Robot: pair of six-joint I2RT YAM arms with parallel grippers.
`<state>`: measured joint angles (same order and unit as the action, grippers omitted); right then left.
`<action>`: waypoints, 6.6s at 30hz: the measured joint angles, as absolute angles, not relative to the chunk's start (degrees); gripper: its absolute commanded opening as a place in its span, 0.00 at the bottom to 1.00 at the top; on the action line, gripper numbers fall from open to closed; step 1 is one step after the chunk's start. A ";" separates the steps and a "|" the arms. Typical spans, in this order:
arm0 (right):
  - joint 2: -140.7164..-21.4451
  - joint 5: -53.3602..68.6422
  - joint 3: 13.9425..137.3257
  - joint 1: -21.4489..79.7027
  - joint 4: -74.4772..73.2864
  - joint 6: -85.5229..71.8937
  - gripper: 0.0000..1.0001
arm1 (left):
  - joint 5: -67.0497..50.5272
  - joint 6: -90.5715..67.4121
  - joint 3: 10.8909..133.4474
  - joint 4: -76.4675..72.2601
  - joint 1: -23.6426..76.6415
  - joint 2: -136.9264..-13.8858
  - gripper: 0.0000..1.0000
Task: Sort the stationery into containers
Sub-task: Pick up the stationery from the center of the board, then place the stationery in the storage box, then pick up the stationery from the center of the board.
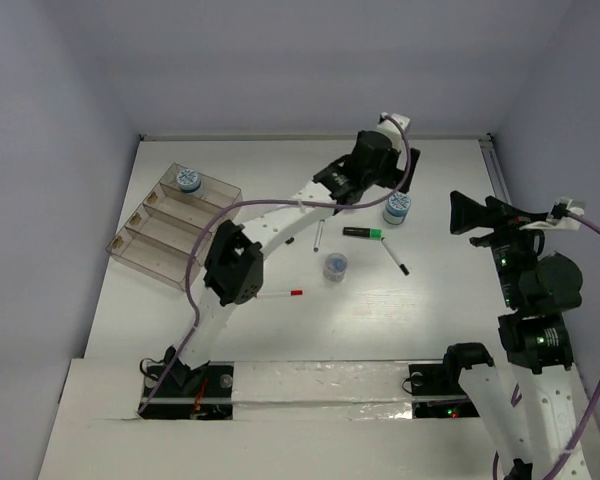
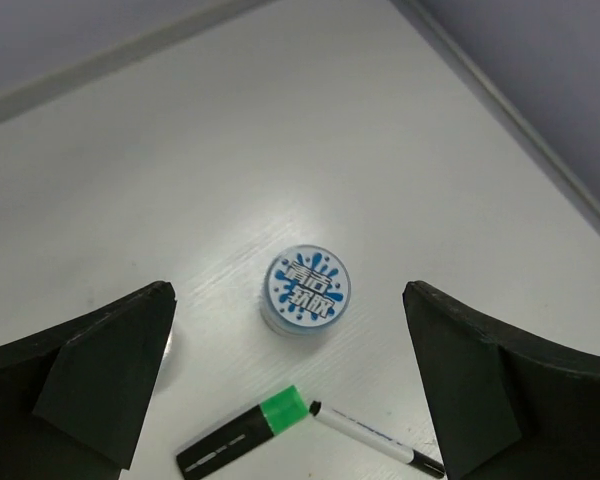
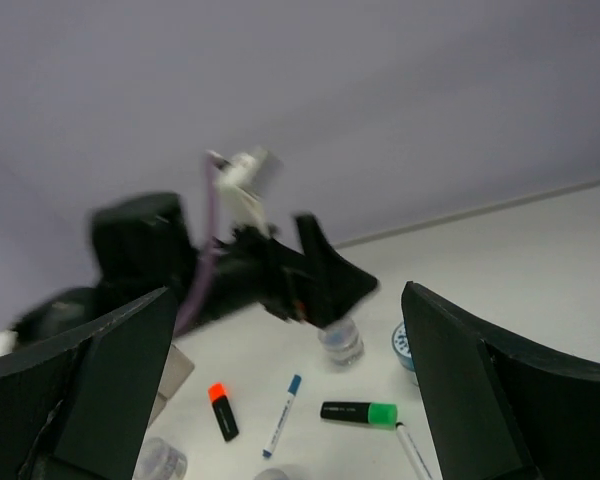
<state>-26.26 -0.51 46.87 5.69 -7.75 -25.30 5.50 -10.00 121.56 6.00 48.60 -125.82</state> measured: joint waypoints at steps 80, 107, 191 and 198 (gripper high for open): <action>-31.05 18.94 34.72 5.69 -5.87 -26.59 1.00 | 9.82 -13.26 68.99 4.54 9.26 -93.25 0.35; -30.85 19.14 34.72 5.69 -5.76 -26.20 1.00 | 11.51 -10.85 70.54 -1.50 9.26 -100.68 0.75; -128.99 -6.31 103.94 56.36 -20.14 -11.11 0.69 | 12.58 -14.50 38.96 15.51 18.02 -4.91 0.99; -129.32 -7.88 104.75 56.40 -21.41 -10.70 0.32 | 12.60 -14.50 38.96 15.49 18.55 -4.91 0.99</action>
<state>-129.32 -7.88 104.75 56.40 -21.41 -10.70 12.60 -14.50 38.96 15.49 18.55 -4.91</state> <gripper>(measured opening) 0.671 0.990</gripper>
